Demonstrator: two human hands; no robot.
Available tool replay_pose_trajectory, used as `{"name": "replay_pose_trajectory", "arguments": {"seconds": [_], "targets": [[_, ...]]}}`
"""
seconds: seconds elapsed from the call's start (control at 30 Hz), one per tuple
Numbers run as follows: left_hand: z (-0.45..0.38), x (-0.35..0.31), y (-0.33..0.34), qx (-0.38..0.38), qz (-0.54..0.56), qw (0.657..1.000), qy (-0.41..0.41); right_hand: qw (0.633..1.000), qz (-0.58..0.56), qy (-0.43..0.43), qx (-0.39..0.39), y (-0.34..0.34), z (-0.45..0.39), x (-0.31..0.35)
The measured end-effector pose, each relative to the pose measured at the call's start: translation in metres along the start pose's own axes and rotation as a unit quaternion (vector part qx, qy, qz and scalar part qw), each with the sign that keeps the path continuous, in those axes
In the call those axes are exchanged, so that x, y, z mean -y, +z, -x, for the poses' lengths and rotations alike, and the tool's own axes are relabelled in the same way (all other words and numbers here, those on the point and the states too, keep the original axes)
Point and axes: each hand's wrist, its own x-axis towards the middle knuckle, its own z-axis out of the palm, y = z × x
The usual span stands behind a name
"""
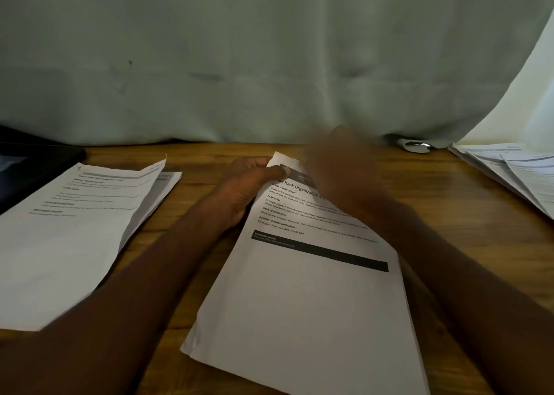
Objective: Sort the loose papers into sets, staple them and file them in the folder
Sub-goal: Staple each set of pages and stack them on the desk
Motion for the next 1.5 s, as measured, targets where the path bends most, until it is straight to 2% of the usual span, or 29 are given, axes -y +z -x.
{"name": "replay_pose_trajectory", "arguments": {"seconds": [0.3,0.73,1.17,1.5], "targets": [[0.002,0.0,0.004,-0.01,-0.005,1.0,0.01,0.998,-0.02,0.049,0.032,0.005,-0.001,-0.001],[0.004,-0.002,0.005,-0.021,-0.018,1.0,-0.002,0.993,-0.087,0.053,0.062,0.009,-0.004,-0.007],[0.002,-0.001,0.003,-0.036,-0.073,0.997,0.001,0.995,-0.064,0.055,0.061,0.011,-0.004,-0.006],[0.0,-0.001,0.002,-0.038,-0.048,0.998,-0.032,0.993,-0.071,0.06,0.067,0.008,-0.003,-0.003]]}}
